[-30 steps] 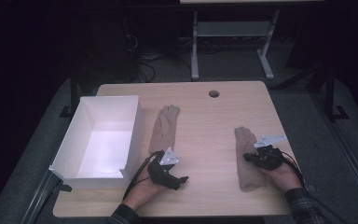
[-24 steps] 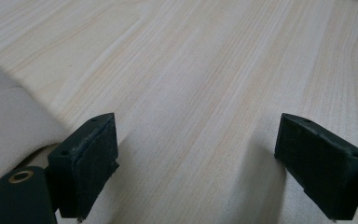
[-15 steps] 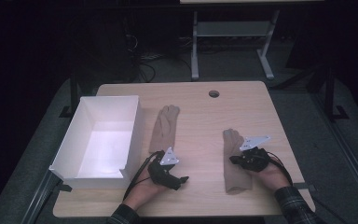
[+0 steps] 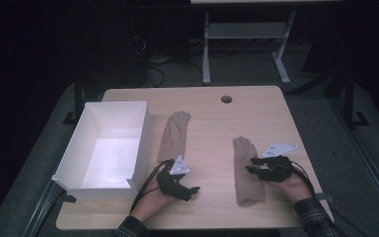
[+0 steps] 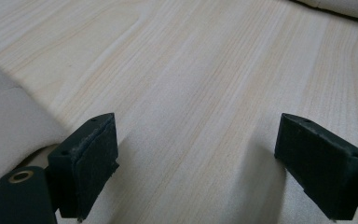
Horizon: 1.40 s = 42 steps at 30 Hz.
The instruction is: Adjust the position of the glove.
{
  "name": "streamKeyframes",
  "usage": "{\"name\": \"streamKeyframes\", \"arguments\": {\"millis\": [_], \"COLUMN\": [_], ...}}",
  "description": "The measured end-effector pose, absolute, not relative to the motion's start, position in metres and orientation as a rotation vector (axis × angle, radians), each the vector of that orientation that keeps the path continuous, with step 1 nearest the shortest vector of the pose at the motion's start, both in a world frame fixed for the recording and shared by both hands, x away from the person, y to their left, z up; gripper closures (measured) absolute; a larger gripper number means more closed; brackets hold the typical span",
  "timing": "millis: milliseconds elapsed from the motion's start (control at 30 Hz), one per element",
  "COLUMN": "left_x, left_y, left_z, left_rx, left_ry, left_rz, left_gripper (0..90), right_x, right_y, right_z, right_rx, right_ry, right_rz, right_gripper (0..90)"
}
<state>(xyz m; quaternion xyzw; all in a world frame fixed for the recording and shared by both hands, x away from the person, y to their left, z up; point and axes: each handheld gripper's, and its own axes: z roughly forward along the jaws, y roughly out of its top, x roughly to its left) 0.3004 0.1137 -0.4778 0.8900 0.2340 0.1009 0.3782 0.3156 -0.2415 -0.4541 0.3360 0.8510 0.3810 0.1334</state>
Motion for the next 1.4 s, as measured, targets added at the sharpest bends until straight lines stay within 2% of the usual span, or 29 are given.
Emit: {"name": "streamKeyframes", "arguments": {"millis": [233, 367, 467, 667, 1000, 1233, 1400], "left_x": [0.3, 0.301, 0.301, 0.301, 0.302, 0.316, 0.332], "left_y": [0.113, 0.113, 0.113, 0.112, 0.103, 0.099, 0.102], "left_z": [-0.478, -0.477, -0.478, -0.477, -0.472, -0.458, -0.45], "left_rx": [2.278, 2.28, 2.28, 2.28, 2.291, 2.26, 2.235], "left_ry": [0.588, 0.585, 0.583, 0.587, 0.63, 0.696, 0.763], "left_rz": [0.256, 0.256, 0.258, 0.257, 0.259, 0.233, 0.252], "left_gripper": [12.4, 12.4, 12.4, 12.4, 13.5, 14.4, 22.4], "right_x": [0.322, 0.33, 0.335, 0.34, 0.34, 0.34, 0.34], "right_y": [-0.279, -0.292, -0.298, -0.304, -0.304, -0.304, -0.304], "right_z": [-0.463, -0.471, -0.475, -0.483, -0.483, -0.483, -0.483], "right_rx": [1.173, 1.268, 1.335, 1.385, 1.388, 1.387, 1.371], "right_ry": [2.329, 2.28, 2.227, 2.176, 2.177, 2.178, 2.187], "right_rz": [1.049, 0.974, 0.938, 0.944, 0.944, 0.946, 0.95], "right_gripper": [35.3, 20.9, 15.1, 12.1, 12.2, 12.3, 12.6]}}
